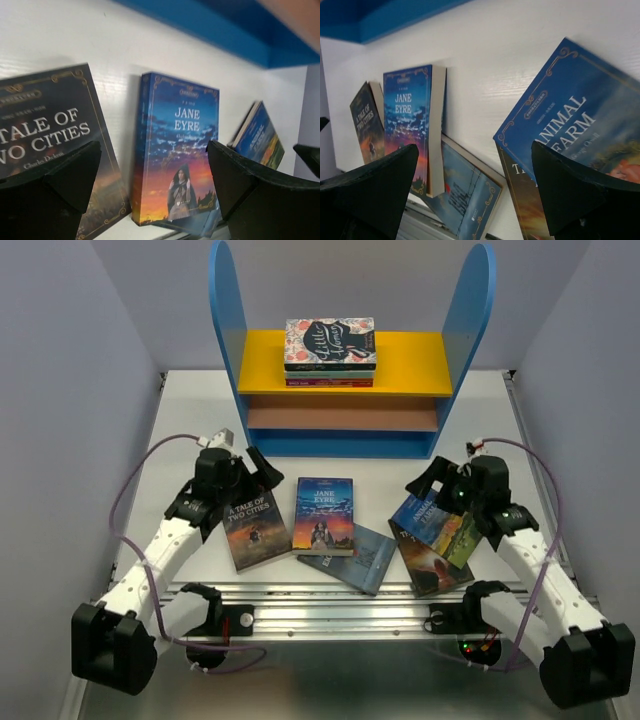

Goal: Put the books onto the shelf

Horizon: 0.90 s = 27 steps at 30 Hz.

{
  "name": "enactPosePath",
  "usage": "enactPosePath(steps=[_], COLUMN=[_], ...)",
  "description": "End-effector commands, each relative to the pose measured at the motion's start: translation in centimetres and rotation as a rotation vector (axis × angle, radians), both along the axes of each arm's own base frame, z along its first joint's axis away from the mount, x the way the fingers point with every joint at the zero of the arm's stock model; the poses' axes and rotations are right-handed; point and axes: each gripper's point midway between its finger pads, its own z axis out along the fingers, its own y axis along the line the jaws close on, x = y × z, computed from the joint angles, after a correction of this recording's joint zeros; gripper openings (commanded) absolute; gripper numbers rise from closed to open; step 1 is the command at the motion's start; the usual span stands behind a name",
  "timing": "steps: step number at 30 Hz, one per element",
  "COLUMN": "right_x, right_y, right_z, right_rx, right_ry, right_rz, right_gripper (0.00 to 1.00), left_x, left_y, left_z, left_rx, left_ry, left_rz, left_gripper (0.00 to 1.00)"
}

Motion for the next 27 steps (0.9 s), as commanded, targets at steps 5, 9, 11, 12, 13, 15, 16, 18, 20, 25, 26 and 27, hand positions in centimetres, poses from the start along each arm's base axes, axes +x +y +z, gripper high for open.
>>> enactPosePath(steps=[5,9,11,12,13,15,16,18,20,25,26,27], right_x=[0.5,0.3,0.8,0.6,1.0,1.5,2.1,2.6,3.1,4.0,3.7,3.9], right_y=[6.8,9.1,10.4,11.5,12.0,13.0,13.7,14.4,15.6,16.8,17.2,17.3], right_z=[0.9,0.3,-0.6,-0.8,-0.9,-2.3,-1.8,-2.9,-3.4,-5.0,-5.5,-5.9], right_rx=[0.182,0.198,0.199,0.199,0.193,0.173,0.182,0.19,0.2,0.205,0.204,0.201], right_ry=[-0.067,-0.046,-0.03,-0.025,-0.029,0.012,-0.004,0.03,0.037,0.086,0.1,0.109], right_rz=[0.237,0.275,0.279,0.299,0.294,0.299,0.305,0.297,0.297,0.281,0.294,0.29], right_gripper=[1.0,1.0,1.0,1.0,1.0,1.0,1.0,1.0,1.0,1.0,1.0,1.0], left_x=[1.0,0.3,-0.2,-0.4,-0.5,-0.7,-0.7,-0.8,-1.2,-2.4,-2.6,-2.8], left_y=[-4.5,-6.0,-6.6,-6.6,-6.8,-7.1,-7.2,-7.5,-7.8,-8.4,-8.5,-8.6], left_z=[-3.6,-6.1,-7.0,-7.4,-7.8,-8.5,-9.2,-9.7,-10.5,-12.7,-13.1,-13.4], left_rx=[-0.05,-0.053,-0.061,-0.064,-0.068,-0.062,-0.052,-0.043,-0.038,-0.042,-0.039,-0.037], left_ry=[0.038,0.104,0.118,0.126,0.135,0.144,0.163,0.174,0.192,0.256,0.27,0.28], left_rz=[-0.161,-0.217,-0.228,-0.227,-0.232,-0.239,-0.241,-0.255,-0.269,-0.285,-0.29,-0.294], left_gripper=[0.99,0.98,0.93,0.92,0.92,0.9,0.89,0.82,0.78,0.48,0.43,0.38])
